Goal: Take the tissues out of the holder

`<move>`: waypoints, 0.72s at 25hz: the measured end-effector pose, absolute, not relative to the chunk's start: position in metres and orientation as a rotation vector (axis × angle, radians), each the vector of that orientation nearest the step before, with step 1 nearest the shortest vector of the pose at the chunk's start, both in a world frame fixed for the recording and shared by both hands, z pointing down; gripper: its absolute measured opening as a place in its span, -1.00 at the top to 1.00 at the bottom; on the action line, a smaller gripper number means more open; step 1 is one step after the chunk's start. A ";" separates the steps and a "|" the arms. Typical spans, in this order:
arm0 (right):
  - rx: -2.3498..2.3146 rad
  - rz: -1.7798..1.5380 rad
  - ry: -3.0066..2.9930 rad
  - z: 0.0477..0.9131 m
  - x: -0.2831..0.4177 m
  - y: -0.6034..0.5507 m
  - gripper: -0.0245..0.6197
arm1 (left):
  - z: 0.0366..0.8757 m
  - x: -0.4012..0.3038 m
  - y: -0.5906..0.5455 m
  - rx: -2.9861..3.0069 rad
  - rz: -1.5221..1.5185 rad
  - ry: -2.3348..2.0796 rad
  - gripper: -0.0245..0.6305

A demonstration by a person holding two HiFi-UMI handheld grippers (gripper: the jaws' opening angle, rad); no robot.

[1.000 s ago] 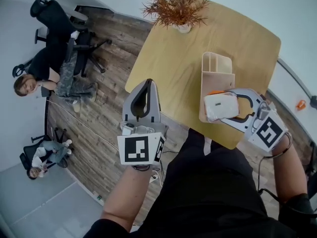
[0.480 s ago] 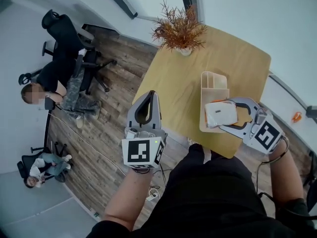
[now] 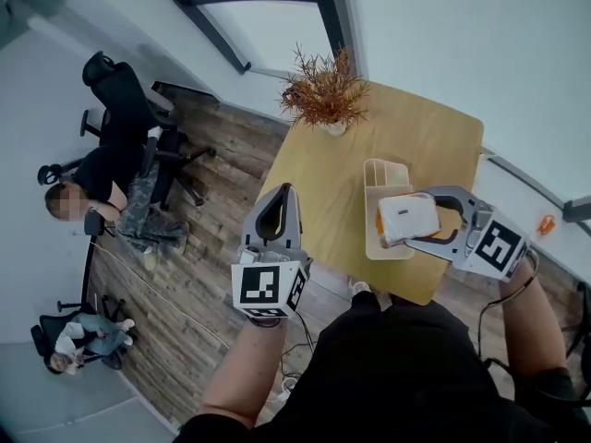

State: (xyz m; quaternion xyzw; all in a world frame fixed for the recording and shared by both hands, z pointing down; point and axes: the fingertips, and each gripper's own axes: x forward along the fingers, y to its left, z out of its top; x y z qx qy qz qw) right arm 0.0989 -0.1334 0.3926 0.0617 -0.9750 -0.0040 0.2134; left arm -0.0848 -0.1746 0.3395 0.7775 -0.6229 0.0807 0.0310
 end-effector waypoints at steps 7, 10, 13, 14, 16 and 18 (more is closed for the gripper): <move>0.193 -0.031 -2.697 0.376 0.105 -0.133 0.05 | 0.325 -0.076 -0.179 2.435 0.231 -1.900 0.91; 0.206 -0.048 -2.716 0.365 0.104 -0.135 0.05 | 0.314 -0.074 -0.182 2.457 0.220 -1.911 0.91; 0.204 -0.072 -2.734 0.356 0.102 -0.136 0.05 | 0.302 -0.074 -0.183 2.471 0.202 -1.933 0.91; 0.203 -0.084 -2.736 0.353 0.102 -0.136 0.05 | 0.298 -0.074 -0.183 2.477 0.196 -1.937 0.91; 0.204 -0.099 -2.742 0.346 0.103 -0.138 0.05 | 0.289 -0.071 -0.185 2.494 0.186 -1.939 0.91; 0.208 -0.103 -2.755 0.338 0.103 -0.141 0.05 | 0.280 -0.070 -0.187 2.507 0.177 -1.942 0.91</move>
